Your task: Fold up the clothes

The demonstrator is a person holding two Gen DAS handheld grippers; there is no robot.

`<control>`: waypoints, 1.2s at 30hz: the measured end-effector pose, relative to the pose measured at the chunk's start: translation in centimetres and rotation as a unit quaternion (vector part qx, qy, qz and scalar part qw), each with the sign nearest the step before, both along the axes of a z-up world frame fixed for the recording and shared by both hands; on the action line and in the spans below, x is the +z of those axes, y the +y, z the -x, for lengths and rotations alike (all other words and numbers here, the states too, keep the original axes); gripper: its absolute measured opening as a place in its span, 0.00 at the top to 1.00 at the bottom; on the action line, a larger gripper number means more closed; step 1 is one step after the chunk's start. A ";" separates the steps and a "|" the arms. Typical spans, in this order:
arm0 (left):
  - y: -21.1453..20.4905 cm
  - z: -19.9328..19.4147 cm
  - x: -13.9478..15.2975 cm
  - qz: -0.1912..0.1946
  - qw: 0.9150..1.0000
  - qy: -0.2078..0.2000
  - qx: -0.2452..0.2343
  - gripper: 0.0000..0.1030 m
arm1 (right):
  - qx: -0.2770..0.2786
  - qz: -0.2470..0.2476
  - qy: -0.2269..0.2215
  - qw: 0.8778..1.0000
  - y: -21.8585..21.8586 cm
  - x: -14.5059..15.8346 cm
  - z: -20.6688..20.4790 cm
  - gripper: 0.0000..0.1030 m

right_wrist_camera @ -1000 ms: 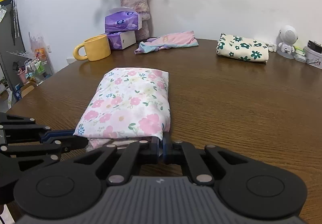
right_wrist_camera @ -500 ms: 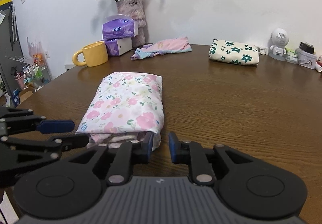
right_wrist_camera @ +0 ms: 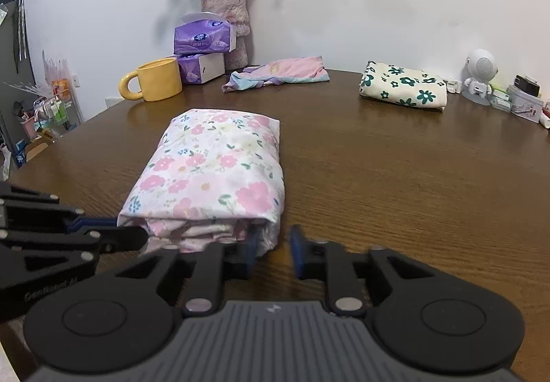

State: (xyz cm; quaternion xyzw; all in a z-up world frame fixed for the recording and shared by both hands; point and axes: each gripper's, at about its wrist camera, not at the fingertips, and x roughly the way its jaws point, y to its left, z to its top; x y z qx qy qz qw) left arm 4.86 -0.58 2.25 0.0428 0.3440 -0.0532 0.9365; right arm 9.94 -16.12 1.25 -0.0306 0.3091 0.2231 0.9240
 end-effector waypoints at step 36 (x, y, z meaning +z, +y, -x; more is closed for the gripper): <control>0.7 2.1 0.3 0.001 0.997 0.007 -0.076 0.58 | 0.035 -0.099 0.036 0.994 -3.1 1.3 2.4 0.72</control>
